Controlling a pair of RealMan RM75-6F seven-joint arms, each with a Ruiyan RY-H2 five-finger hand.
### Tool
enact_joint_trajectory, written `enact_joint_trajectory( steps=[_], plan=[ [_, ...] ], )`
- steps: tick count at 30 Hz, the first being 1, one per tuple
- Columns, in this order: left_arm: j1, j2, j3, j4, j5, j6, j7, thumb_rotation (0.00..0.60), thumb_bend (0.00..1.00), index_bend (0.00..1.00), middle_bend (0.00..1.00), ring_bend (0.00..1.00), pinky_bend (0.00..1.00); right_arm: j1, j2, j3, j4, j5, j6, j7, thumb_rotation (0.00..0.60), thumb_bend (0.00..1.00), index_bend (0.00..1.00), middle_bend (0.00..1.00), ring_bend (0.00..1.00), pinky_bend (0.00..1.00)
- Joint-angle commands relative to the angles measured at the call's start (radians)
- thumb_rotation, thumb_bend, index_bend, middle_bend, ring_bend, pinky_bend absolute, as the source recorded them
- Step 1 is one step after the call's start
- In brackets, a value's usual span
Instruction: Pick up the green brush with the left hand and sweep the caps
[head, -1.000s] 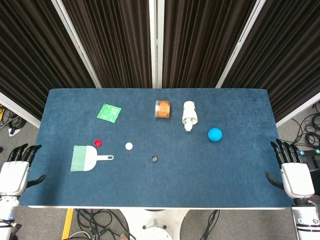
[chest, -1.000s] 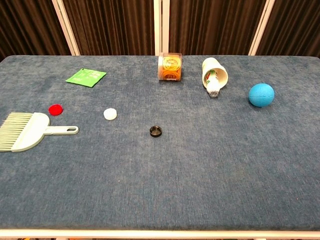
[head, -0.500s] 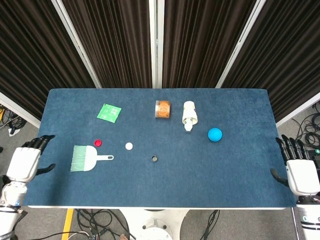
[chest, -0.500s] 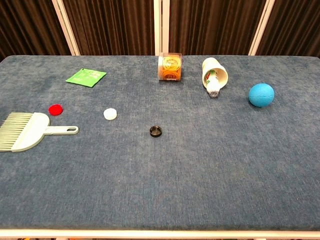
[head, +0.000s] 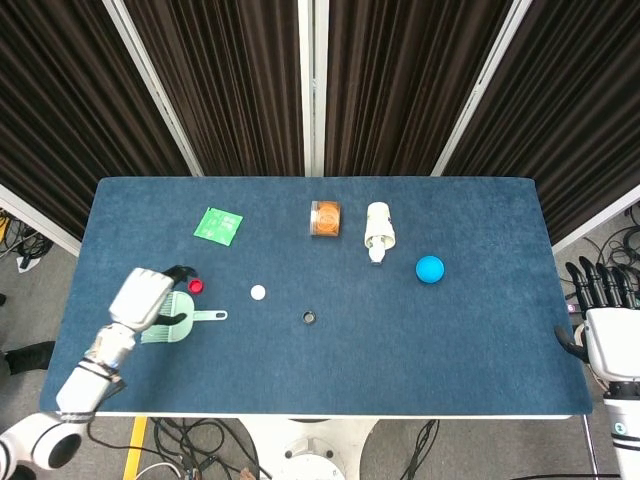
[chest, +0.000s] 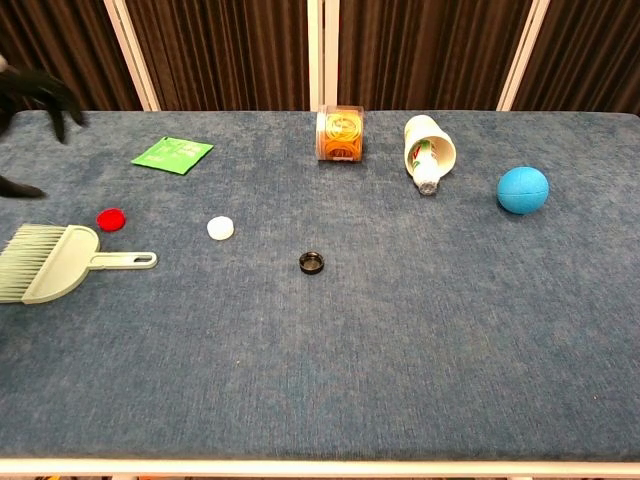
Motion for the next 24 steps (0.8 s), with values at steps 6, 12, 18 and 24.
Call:
enact_joint_trajectory(
  steps=[6,12,18,24],
  plan=[
    [-0.096,-0.157,0.005,0.066,-0.147,-0.132,0.145,0.600,0.11,0.34,0.42,0.77,0.95,0.002,-0.002,-0.004,0.000,0.014,-0.014,0.002,0.600,0.12,0.00,0.02,0.00,0.00],
    [-0.114,-0.213,0.024,0.114,-0.224,-0.135,0.284,0.600,0.12,0.36,0.43,0.77,0.95,0.005,-0.002,-0.006,0.000,0.026,-0.026,0.005,0.600,0.12,0.00,0.02,0.00,0.00],
    [-0.125,-0.254,0.040,0.147,-0.290,-0.144,0.344,0.600,0.16,0.38,0.44,0.77,0.95,0.011,-0.006,-0.005,0.003,0.031,-0.036,0.010,0.600,0.12,0.00,0.02,0.00,0.00],
    [-0.139,-0.290,0.054,0.190,-0.338,-0.133,0.432,0.600,0.16,0.39,0.44,0.77,0.95,0.008,-0.007,-0.007,0.009,0.038,-0.037,0.018,0.600,0.12,0.00,0.02,0.00,0.00]
  ],
)
